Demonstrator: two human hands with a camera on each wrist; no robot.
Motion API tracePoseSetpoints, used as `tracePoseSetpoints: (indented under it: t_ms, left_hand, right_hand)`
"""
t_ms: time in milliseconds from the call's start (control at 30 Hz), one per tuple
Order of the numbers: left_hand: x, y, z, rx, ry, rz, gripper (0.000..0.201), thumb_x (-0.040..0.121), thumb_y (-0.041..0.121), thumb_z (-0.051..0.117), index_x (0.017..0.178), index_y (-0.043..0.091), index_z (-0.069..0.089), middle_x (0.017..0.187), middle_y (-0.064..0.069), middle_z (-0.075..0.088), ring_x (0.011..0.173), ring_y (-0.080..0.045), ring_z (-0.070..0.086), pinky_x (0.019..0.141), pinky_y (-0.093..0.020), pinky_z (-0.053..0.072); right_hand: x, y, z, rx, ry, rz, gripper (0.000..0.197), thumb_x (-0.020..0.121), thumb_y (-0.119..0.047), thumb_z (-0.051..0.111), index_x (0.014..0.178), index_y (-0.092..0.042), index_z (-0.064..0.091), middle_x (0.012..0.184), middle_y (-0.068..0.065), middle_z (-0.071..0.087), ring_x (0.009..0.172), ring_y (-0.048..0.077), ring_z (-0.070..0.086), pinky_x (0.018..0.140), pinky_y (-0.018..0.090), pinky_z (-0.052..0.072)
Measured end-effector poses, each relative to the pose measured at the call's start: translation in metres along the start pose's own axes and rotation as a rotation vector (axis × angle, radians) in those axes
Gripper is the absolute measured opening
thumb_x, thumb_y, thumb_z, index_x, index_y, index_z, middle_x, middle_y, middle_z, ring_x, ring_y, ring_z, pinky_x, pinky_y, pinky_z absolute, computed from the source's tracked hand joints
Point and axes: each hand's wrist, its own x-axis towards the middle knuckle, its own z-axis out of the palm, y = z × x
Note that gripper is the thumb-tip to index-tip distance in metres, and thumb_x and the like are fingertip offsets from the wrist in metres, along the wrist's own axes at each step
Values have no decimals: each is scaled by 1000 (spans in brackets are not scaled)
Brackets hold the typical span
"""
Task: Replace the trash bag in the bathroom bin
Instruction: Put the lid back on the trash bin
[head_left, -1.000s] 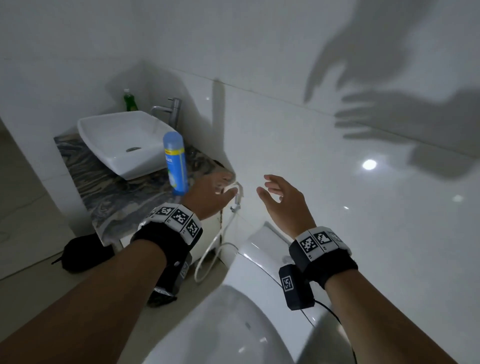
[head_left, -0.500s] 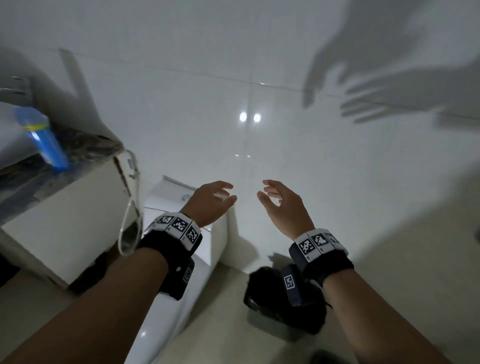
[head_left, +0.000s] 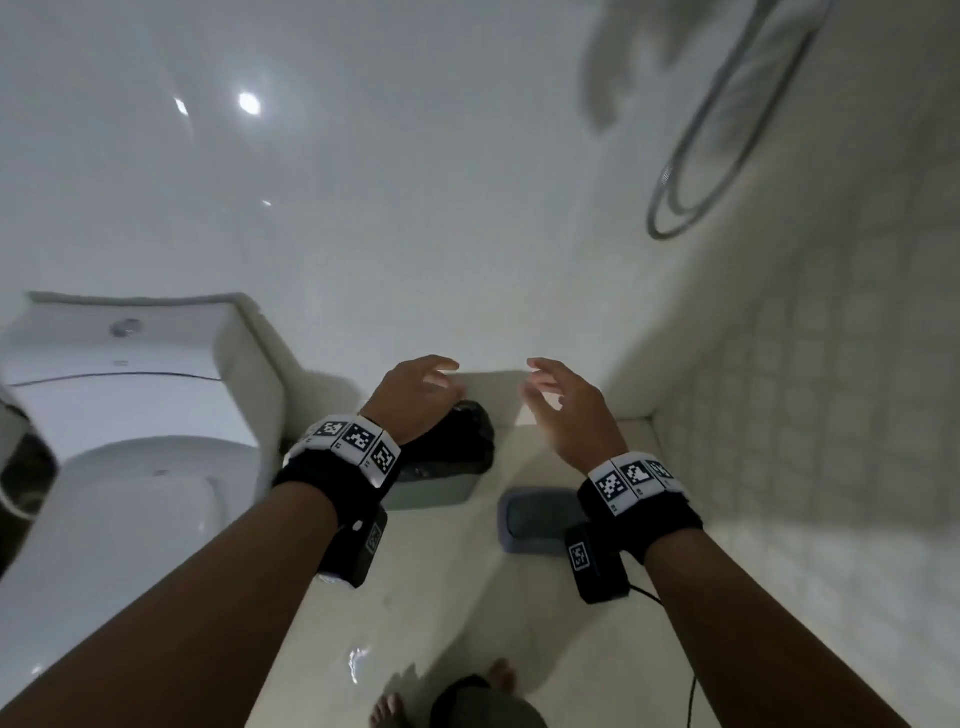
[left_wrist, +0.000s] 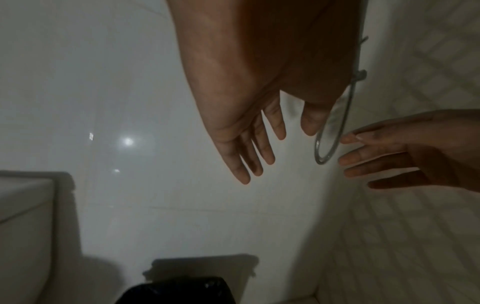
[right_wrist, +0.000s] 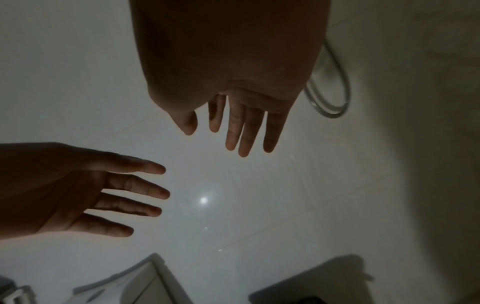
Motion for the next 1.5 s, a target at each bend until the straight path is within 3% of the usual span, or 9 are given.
tracePoseSetpoints:
  t_ms: [133, 300, 567, 700, 900, 1067, 1233, 1333, 1500]
  left_hand:
    - [-2, 13, 62, 101, -110, 2, 28, 90, 24, 59, 115, 12, 62, 110, 3, 67, 102, -7, 59, 73, -1, 35]
    - [21, 9, 154, 81, -189, -90, 35, 87, 24, 62, 120, 11, 60, 113, -6, 69, 106, -18, 62, 93, -27, 46]
    - [97, -61, 324, 114, -287, -309, 36, 88, 24, 63, 122, 12, 59, 112, -10, 66, 104, -21, 60, 85, -23, 37]
    - [145, -140, 391, 157, -329, -410, 42, 90, 31, 60, 128, 15, 54, 120, -10, 62, 106, -21, 57, 88, -26, 39]
    - [216, -282, 469, 197, -317, -504, 47, 88, 35, 62, 130, 17, 51, 125, -10, 61, 119, -24, 54, 87, -26, 36]
    - [257, -381, 529, 205, -453, -590, 61, 91, 38, 57, 143, 17, 33, 143, -10, 44, 128, -24, 45, 89, -24, 33]
    - [285, -445, 569, 143, -301, -559, 65, 89, 43, 59, 142, 13, 34, 131, 7, 41, 125, -18, 44, 88, -20, 32]
    - [301, -479, 586, 133, -229, -555, 88, 76, 65, 55, 143, 14, 31, 146, -12, 40, 130, -30, 42, 102, -33, 36]
    - [308, -524, 602, 84, -181, -635, 114, 56, 89, 49, 146, 24, 22, 147, -12, 36, 128, -32, 43, 107, -48, 39]
  right_hand:
    - [-27, 56, -31, -18, 58, 115, 35, 90, -41, 55, 122, -27, 57, 116, -6, 64, 106, 8, 59, 96, 37, 48]
    - [-40, 142, -67, -20, 40, 223, 37, 91, -39, 54, 125, -26, 56, 118, -2, 64, 110, 11, 58, 97, 41, 47]
    - [-4, 335, -77, -64, -117, 377, 44, 95, -38, 51, 134, -18, 49, 127, 2, 61, 112, 15, 58, 88, 23, 40]
    - [25, 444, -43, -78, -180, 452, 39, 96, -33, 51, 131, -16, 51, 126, 5, 61, 112, 18, 59, 88, 23, 40]
    - [53, 605, 41, -96, -205, 527, 40, 95, -35, 50, 131, -19, 51, 125, 5, 61, 112, 21, 58, 95, 36, 46]
    - [71, 721, 122, -69, -231, 641, 44, 93, -43, 51, 132, -23, 49, 130, 5, 58, 117, 26, 55, 97, 47, 47]
    - [92, 793, 176, -34, -193, 664, 61, 89, -55, 51, 139, -22, 41, 142, 7, 46, 128, 25, 46, 104, 48, 41]
    - [103, 817, 192, -16, -159, 679, 77, 84, -65, 50, 145, -23, 32, 150, 6, 34, 135, 26, 37, 109, 43, 34]
    - [107, 839, 212, 59, -164, 762, 97, 71, -82, 47, 149, -32, 17, 155, 3, 23, 138, 29, 33, 110, 48, 33]
